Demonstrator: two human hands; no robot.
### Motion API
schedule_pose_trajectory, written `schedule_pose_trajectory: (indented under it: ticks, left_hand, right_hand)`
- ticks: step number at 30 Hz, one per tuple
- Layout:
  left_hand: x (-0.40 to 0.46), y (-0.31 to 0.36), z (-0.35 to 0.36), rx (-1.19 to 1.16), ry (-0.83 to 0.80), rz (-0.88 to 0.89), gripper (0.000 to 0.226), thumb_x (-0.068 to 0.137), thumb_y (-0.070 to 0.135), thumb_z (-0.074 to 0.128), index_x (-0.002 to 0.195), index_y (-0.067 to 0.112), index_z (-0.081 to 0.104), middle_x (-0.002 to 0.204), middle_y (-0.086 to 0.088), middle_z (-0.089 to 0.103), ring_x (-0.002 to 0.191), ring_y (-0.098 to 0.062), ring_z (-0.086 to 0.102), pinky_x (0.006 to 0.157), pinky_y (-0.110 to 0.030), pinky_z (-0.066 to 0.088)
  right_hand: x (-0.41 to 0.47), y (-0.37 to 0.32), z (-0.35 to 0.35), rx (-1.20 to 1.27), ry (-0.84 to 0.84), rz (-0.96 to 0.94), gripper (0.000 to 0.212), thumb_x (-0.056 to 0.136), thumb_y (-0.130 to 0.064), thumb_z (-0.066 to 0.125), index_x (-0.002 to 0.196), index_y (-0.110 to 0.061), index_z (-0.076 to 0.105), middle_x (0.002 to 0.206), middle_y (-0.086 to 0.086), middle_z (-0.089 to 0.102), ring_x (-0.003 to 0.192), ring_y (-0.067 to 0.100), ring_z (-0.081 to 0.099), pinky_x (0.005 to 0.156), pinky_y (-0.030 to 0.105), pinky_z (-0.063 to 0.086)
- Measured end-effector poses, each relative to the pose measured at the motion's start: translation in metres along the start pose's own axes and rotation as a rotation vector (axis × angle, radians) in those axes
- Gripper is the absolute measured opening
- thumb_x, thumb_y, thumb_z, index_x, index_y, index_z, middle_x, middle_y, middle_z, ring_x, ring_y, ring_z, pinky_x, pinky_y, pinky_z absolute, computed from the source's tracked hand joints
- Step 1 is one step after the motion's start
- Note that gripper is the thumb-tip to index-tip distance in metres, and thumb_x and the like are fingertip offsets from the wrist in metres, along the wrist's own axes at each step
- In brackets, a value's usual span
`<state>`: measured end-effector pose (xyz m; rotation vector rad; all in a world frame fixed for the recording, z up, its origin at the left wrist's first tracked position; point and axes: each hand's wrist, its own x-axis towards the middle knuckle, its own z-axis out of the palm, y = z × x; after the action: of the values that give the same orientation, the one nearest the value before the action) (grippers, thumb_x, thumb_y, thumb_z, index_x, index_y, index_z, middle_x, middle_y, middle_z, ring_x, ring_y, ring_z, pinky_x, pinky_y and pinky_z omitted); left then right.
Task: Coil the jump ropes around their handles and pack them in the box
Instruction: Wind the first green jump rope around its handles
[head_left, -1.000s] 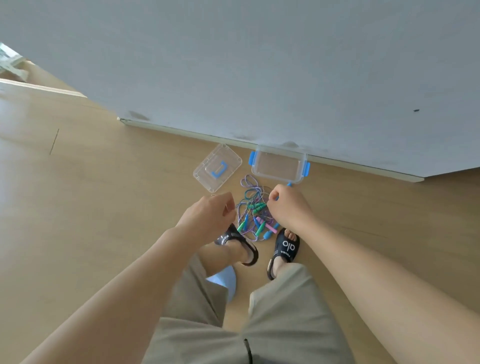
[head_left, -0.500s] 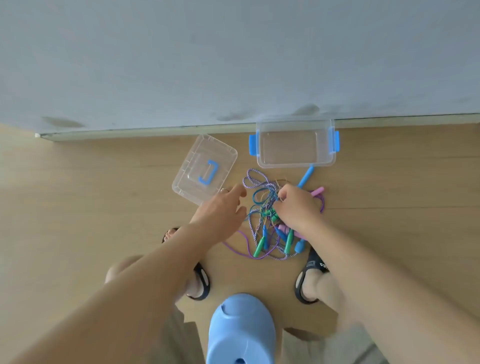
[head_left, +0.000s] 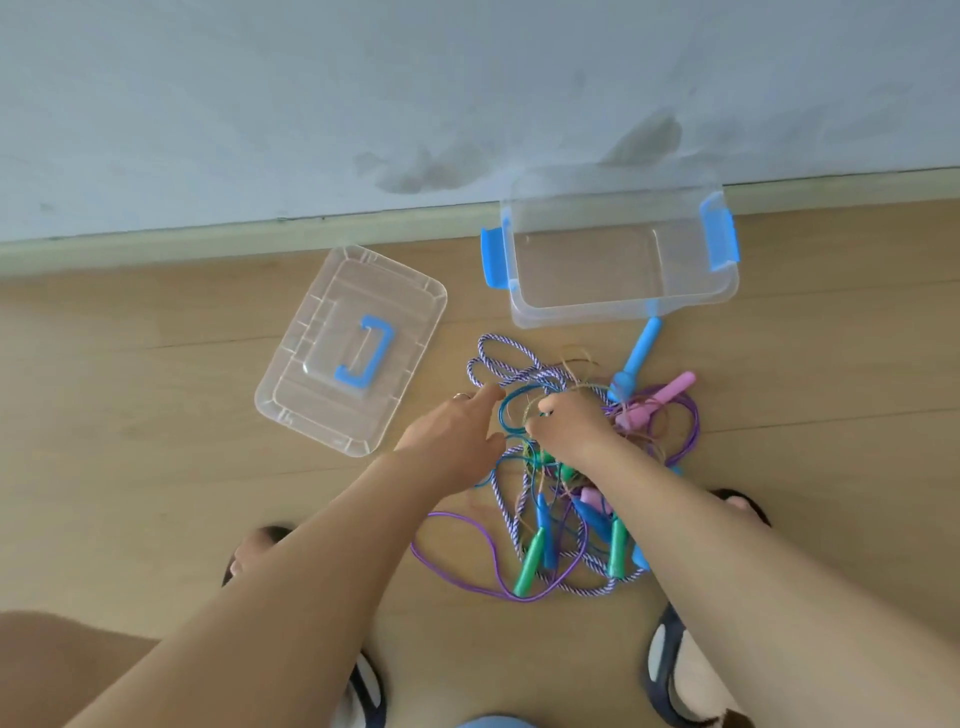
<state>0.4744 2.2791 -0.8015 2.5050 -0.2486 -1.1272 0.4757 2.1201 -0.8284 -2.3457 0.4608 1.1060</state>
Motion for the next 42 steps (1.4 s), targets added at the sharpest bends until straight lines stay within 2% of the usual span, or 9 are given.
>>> schedule_pose_trajectory:
  ticks: [3, 9, 12, 17, 20, 27, 33, 37, 42]
  left_hand:
    - [-0.004, 0.011, -0.004, 0.004, 0.039, 0.040, 0.047, 0.095, 0.034, 0.049, 0.139, 0.031, 0.034, 0.123, -0.003, 0.058, 0.106, -0.026, 0.058, 0.090, -0.044, 0.050]
    - [-0.047, 0.019, -0.032, -0.088, 0.210, 0.086, 0.077, 0.087, 0.028, 0.063, 0.151, 0.036, 0.021, 0.135, -0.006, 0.052, 0.119, -0.026, 0.053, 0.098, -0.042, 0.045]
    - [-0.081, 0.030, -0.045, -0.141, 0.262, 0.166, 0.081, 0.084, 0.027, 0.067, 0.150, 0.042, 0.021, 0.142, -0.002, 0.046, 0.123, -0.026, 0.051, 0.101, -0.043, 0.043]
    - [-0.122, 0.052, -0.066, -0.214, 0.384, 0.302, 0.026, 0.092, 0.035, 0.060, 0.117, 0.027, 0.059, 0.119, 0.008, 0.064, 0.117, -0.011, 0.056, 0.094, -0.032, 0.043]
    - [-0.146, 0.062, -0.080, -0.146, 0.393, 0.308, 0.019, 0.095, 0.038, 0.055, 0.102, 0.023, 0.064, 0.100, 0.010, 0.070, 0.099, -0.010, 0.061, 0.078, -0.022, 0.044]
    - [-0.184, 0.041, -0.113, 0.413, 0.373, 0.201, 0.023, 0.098, 0.034, 0.047, 0.082, 0.018, 0.049, 0.069, -0.001, 0.051, 0.062, -0.022, 0.047, 0.057, -0.033, 0.038]
    - [-0.192, 0.043, -0.130, 0.109, 0.517, 0.190, 0.037, 0.100, 0.037, 0.045, 0.073, 0.012, 0.048, 0.061, -0.001, 0.045, 0.055, -0.018, 0.038, 0.052, -0.031, 0.032]
    - [-0.190, 0.073, -0.138, -0.044, 0.550, 0.307, 0.033, 0.100, 0.033, 0.045, 0.077, 0.011, 0.055, 0.062, 0.004, 0.046, 0.047, -0.007, 0.034, 0.050, -0.023, 0.031]
    - [-0.177, 0.089, -0.161, -0.110, 0.597, 0.335, 0.033, 0.098, 0.035, 0.044, 0.075, 0.013, 0.055, 0.064, -0.001, 0.048, 0.053, -0.012, 0.036, 0.054, -0.027, 0.035]
  right_hand:
    - [-0.008, 0.000, -0.003, 0.159, 0.083, -0.015, 0.028, 0.082, -0.015, 0.055, 0.057, -0.006, 0.048, 0.056, 0.015, 0.042, 0.064, 0.023, 0.040, 0.054, 0.032, 0.025]
    - [-0.069, -0.026, -0.047, 0.607, 0.188, -0.187, 0.008, 0.083, -0.010, 0.055, 0.075, -0.013, 0.058, 0.059, 0.002, 0.057, 0.047, 0.020, 0.057, 0.057, 0.031, 0.048]
    - [-0.117, -0.039, -0.068, 0.546, 0.149, -0.312, 0.013, 0.082, -0.010, 0.055, 0.090, -0.015, 0.063, 0.064, 0.001, 0.064, 0.043, 0.016, 0.046, 0.048, 0.025, 0.040]
    - [-0.187, -0.050, -0.088, 0.491, 0.123, -0.479, 0.022, 0.082, -0.004, 0.054, 0.102, -0.010, 0.061, 0.074, 0.007, 0.068, 0.038, 0.011, 0.034, 0.038, 0.017, 0.027]
    - [-0.212, -0.047, -0.099, 0.405, 0.130, -0.561, 0.019, 0.083, -0.003, 0.057, 0.100, -0.011, 0.060, 0.078, 0.008, 0.071, 0.038, 0.009, 0.038, 0.040, 0.019, 0.029]
    - [-0.219, -0.020, -0.122, -0.202, 0.530, -0.695, 0.015, 0.085, -0.024, 0.056, 0.082, -0.021, 0.070, 0.071, -0.007, 0.071, 0.068, 0.012, 0.060, 0.065, 0.029, 0.048]
    - [-0.217, -0.007, -0.140, -0.282, 0.324, -0.576, 0.024, 0.094, -0.031, 0.050, 0.089, -0.021, 0.071, 0.074, -0.008, 0.074, 0.057, 0.011, 0.054, 0.056, 0.027, 0.042]
    - [-0.219, -0.013, -0.138, 0.027, 0.129, -0.579, 0.025, 0.091, -0.024, 0.054, 0.115, -0.028, 0.062, 0.090, -0.005, 0.073, 0.068, 0.017, 0.067, 0.074, 0.035, 0.054]
    - [-0.210, -0.033, -0.141, -0.087, 0.116, -0.646, 0.014, 0.084, -0.019, 0.058, 0.095, -0.018, 0.068, 0.069, -0.004, 0.069, 0.058, 0.011, 0.062, 0.070, 0.036, 0.058]
